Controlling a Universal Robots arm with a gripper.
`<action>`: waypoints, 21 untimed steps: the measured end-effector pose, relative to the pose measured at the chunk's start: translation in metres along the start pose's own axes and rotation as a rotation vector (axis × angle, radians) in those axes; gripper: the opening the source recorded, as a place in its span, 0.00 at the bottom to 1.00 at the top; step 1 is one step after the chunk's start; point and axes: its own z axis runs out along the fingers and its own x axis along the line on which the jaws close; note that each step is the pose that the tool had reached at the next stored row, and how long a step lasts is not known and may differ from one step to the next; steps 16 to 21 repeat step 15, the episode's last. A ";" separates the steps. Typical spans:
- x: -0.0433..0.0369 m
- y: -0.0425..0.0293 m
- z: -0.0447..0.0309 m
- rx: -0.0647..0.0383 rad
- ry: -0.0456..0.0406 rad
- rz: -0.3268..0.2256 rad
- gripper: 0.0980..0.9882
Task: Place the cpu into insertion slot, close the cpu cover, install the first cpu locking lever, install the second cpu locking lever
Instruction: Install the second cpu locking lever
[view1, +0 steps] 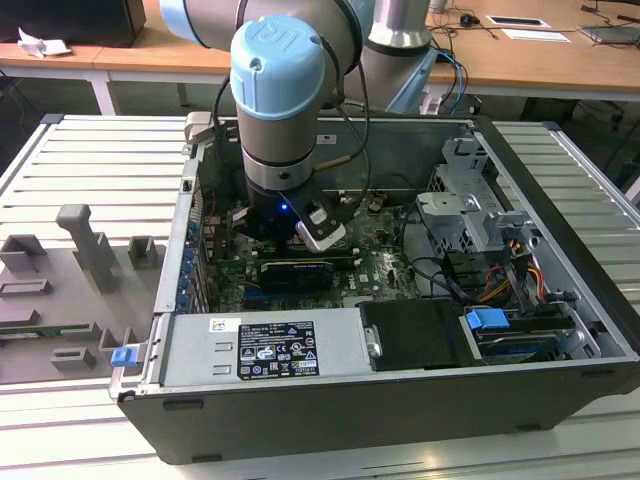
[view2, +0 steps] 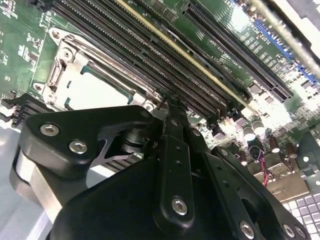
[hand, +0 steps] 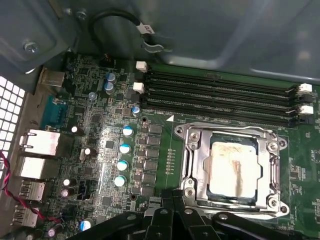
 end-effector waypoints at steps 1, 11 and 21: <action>0.0000 0.0000 0.0000 0.000 0.0002 -0.001 0.01; 0.0008 0.0070 -0.0268 -0.001 0.0003 -0.003 0.01; 0.0007 0.0075 -0.0290 -0.002 0.0002 -0.003 0.01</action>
